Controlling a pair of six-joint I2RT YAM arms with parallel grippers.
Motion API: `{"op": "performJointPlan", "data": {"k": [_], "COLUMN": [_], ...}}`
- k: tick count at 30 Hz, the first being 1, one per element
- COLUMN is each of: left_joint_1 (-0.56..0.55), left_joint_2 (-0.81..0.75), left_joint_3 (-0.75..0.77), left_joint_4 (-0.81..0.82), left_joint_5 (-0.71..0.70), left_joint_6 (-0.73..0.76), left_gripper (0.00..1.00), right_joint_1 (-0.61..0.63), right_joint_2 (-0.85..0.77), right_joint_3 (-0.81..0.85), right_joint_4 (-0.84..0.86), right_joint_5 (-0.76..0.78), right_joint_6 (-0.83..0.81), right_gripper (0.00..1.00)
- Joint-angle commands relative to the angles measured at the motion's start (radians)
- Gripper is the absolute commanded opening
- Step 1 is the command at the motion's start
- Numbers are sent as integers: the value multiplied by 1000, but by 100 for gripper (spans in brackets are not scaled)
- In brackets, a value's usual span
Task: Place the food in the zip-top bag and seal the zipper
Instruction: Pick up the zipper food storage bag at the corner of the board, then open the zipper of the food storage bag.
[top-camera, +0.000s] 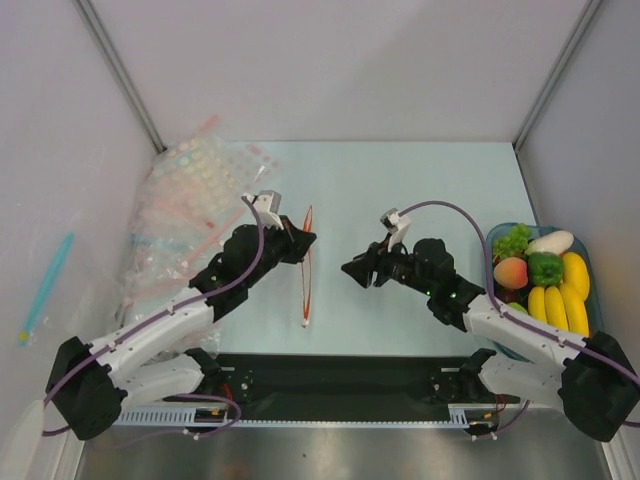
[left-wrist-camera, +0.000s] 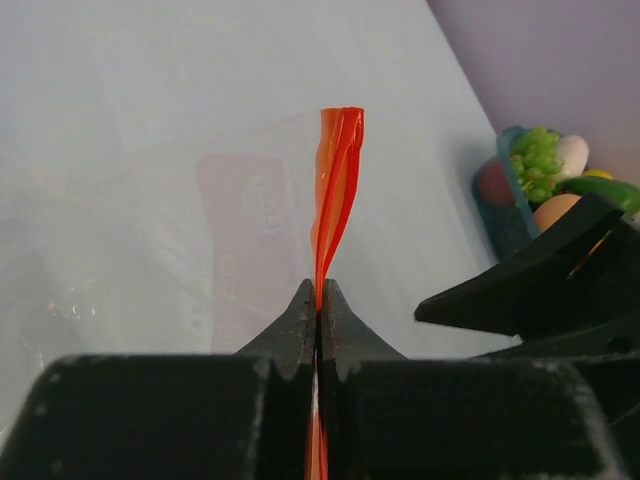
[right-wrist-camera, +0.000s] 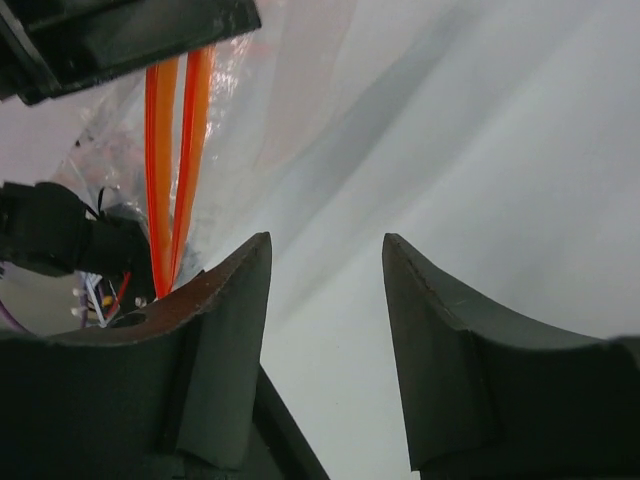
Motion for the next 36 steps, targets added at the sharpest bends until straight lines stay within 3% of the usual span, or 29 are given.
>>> {"op": "performJointPlan", "data": {"k": [1, 5, 7, 8, 11, 18, 25, 31, 36], "left_joint_1": [-21, -21, -21, -21, -21, -23, -49, -72, -92], "left_joint_2": [-60, -102, -126, -140, -177, -140, -96, -79, -87], "left_joint_3": [-32, -59, -99, -116, -153, -141, -116, -113, -110], "left_joint_4": [136, 187, 231, 271, 310, 321, 307, 313, 310], "left_joint_5": [-53, 6, 49, 45, 49, 77, 91, 88, 40], "left_joint_6": [17, 64, 77, 72, 72, 46, 49, 47, 66], "left_gripper": [0, 0, 0, 0, 0, 0, 0, 0, 0], "right_joint_1": [78, 108, 109, 109, 110, 162, 276, 345, 375], "right_joint_2": [-16, -62, -74, -82, -79, -95, -74, 3, 46], "right_joint_3": [56, 40, 25, 19, 8, 16, 36, 56, 66], "right_joint_4": [46, 51, 81, 101, 115, 106, 87, 115, 135], "right_joint_5": [106, 134, 114, 108, 71, 104, 268, 400, 417], "right_joint_6": [-115, -136, -129, -126, -124, -156, -222, -225, -227], "right_gripper": [54, 57, 64, 74, 79, 68, 59, 56, 57]}}
